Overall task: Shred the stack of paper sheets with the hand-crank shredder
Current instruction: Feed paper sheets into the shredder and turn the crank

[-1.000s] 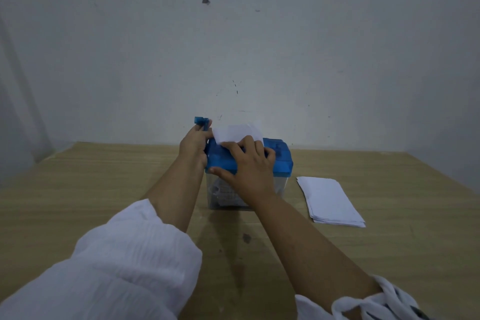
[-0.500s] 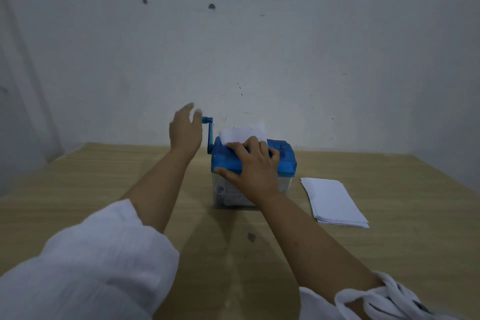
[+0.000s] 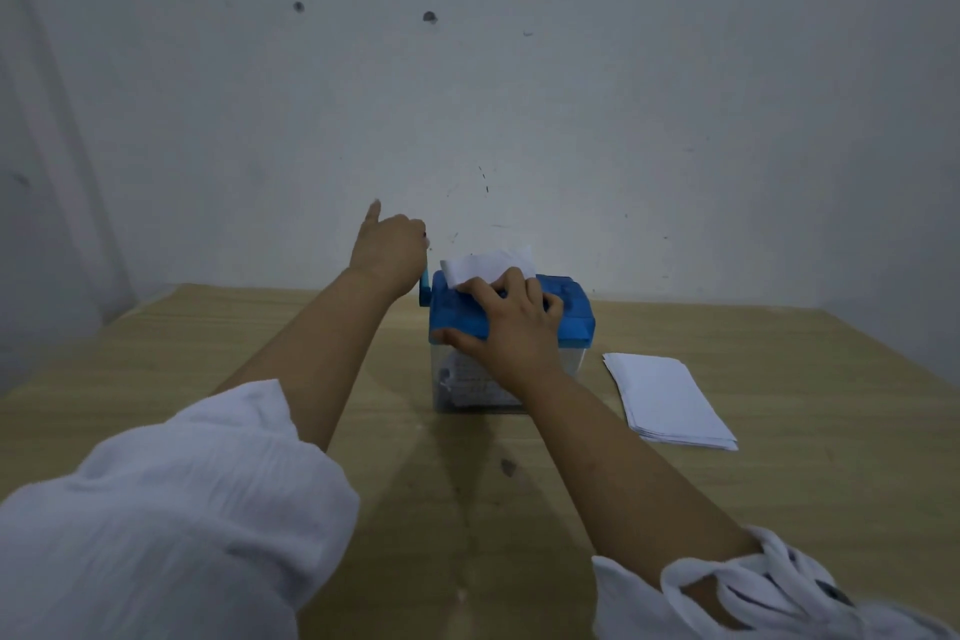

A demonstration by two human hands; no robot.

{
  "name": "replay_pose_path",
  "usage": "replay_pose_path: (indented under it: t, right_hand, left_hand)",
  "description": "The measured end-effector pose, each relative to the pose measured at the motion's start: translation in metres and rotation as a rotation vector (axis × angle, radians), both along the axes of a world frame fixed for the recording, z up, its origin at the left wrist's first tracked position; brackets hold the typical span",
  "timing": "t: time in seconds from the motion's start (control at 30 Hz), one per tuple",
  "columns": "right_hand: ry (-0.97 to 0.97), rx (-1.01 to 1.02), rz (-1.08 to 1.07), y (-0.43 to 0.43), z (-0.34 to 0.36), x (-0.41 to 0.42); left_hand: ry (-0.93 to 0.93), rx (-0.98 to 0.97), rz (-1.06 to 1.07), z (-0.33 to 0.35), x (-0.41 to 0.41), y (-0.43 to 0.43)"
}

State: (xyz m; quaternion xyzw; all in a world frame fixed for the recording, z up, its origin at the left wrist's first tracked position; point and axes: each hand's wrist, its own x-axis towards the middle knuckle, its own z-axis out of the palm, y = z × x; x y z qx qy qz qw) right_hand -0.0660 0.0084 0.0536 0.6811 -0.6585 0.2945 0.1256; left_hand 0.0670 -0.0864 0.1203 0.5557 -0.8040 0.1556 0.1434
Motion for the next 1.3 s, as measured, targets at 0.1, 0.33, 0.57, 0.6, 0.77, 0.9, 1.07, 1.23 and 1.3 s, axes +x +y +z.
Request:
replay_pose_path:
  t: [0.1, 0.33, 0.57, 0.6, 0.77, 0.9, 1.07, 1.23, 1.3]
  right_hand:
    - [0.006, -0.02, -0.007, 0.001, 0.0, 0.001]
    - [0.012, 0.015, -0.011, -0.001, 0.002, 0.0]
    - [0.01, 0.024, -0.031, -0.007, 0.002, 0.0]
    - [0.011, 0.027, -0.028, -0.007, 0.002, 0.0]
    - [0.023, 0.021, -0.035, -0.007, 0.002, 0.0]
    - [0.026, 0.032, -0.032, -0.008, 0.002, -0.001]
    - [0.009, 0.027, -0.046, -0.013, 0.002, -0.002]
    - [0.004, 0.021, -0.035, -0.014, 0.001, 0.0]
    - [0.007, 0.024, -0.036, -0.014, 0.0, -0.001]
  left_hand:
    - [-0.056, 0.012, 0.005, 0.001, 0.0, 0.003]
    - [-0.093, 0.031, 0.045, 0.003, -0.002, 0.011]
    - [-0.026, -0.039, 0.04, 0.001, -0.003, 0.027]
    - [-0.012, -0.028, 0.048, 0.003, -0.003, 0.027]
    - [-0.051, -0.028, 0.029, 0.005, -0.001, 0.036]
    - [-0.131, -0.036, 0.035, 0.008, 0.001, 0.045]
    - [-0.089, -0.063, 0.03, -0.002, 0.002, 0.055]
    - [-0.059, -0.041, 0.053, 0.001, 0.0, 0.06]
    - [-0.053, -0.033, 0.055, 0.003, -0.003, 0.062]
